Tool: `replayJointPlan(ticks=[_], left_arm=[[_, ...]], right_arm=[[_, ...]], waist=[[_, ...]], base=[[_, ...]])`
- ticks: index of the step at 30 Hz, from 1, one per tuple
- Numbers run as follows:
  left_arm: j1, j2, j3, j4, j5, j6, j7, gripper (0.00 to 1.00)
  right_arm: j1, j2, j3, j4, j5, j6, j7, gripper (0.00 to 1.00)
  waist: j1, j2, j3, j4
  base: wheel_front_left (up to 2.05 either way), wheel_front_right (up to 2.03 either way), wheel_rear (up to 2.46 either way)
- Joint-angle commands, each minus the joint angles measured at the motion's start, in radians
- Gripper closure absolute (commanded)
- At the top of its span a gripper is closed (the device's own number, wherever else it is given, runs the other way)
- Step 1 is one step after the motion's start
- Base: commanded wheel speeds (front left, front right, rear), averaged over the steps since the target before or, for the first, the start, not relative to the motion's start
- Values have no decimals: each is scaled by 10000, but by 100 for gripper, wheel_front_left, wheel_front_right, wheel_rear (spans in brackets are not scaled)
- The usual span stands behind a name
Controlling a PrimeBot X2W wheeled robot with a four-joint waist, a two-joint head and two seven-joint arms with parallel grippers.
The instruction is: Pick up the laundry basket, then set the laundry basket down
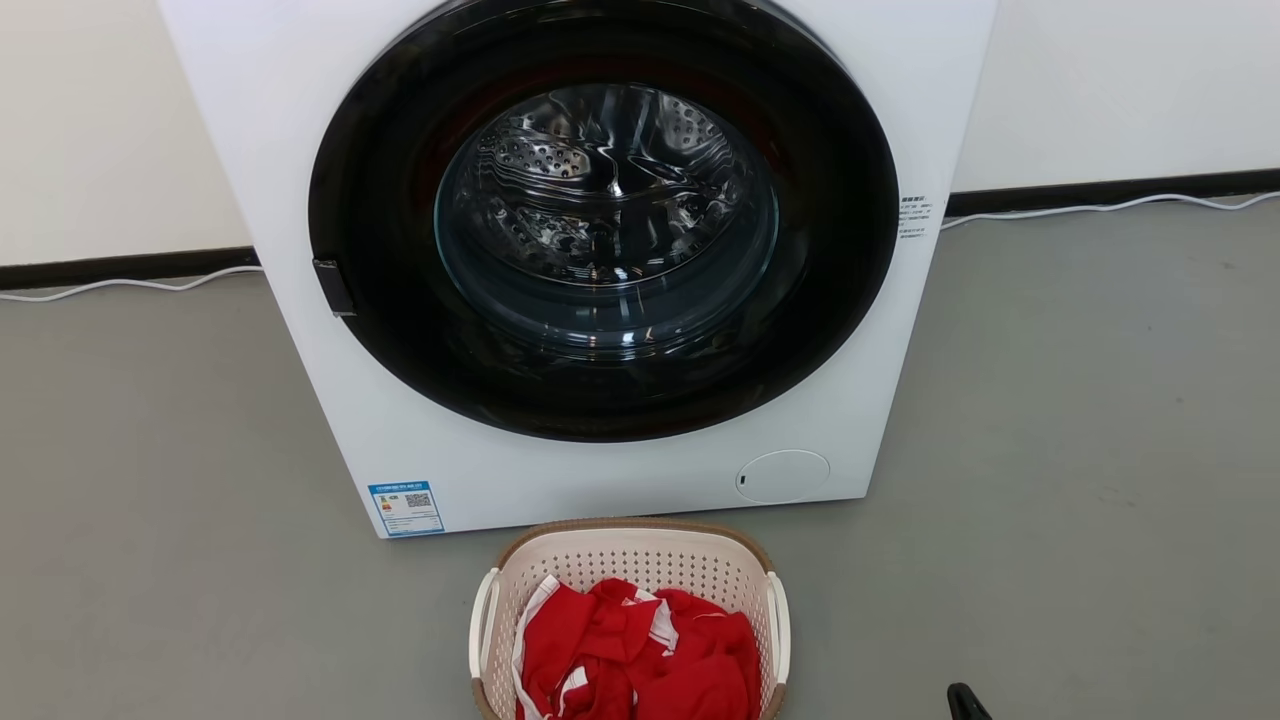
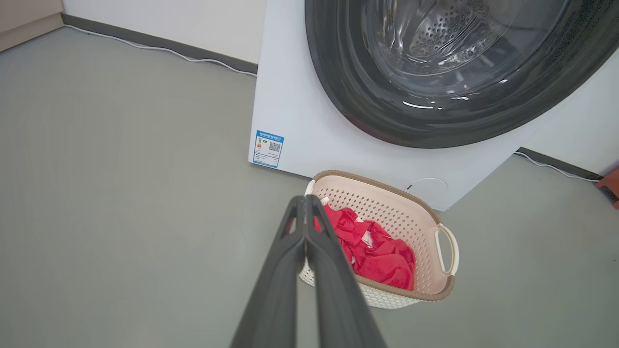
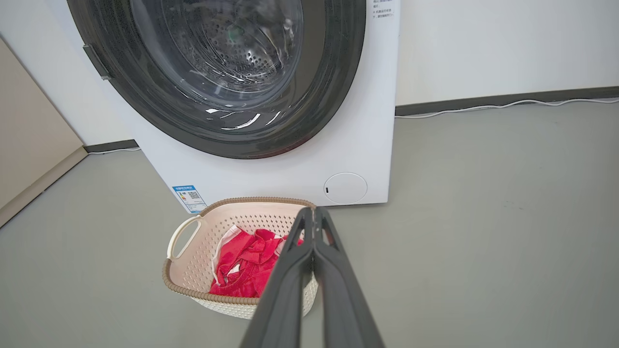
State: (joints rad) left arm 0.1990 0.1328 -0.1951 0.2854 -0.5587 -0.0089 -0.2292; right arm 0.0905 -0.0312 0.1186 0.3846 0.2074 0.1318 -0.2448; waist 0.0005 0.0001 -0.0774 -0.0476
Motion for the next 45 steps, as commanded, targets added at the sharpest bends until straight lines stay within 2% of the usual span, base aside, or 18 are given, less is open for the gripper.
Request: replayJointPlan(ticks=[1, 5, 45], left_arm=[[-265, 100, 172, -221, -276, -52, 66, 100], [-365, 69, 270, -220, -625, -92, 178, 100], [-1302, -240, 1242, -281, -4030, -480, 1297, 100]], right_arm=[[-263, -87, -68, -272, 392, -1, 67, 100], [-329, -114, -113, -301, 885, -1, 163, 100], [-890, -285, -676, -687, 5580, -5, 1181, 100]], waist=[[15, -1, 6, 8], [-3, -1, 53, 24], [-4, -1, 315, 180]], base=[[0, 0, 0], [0, 0, 0], [0, 0, 0]])
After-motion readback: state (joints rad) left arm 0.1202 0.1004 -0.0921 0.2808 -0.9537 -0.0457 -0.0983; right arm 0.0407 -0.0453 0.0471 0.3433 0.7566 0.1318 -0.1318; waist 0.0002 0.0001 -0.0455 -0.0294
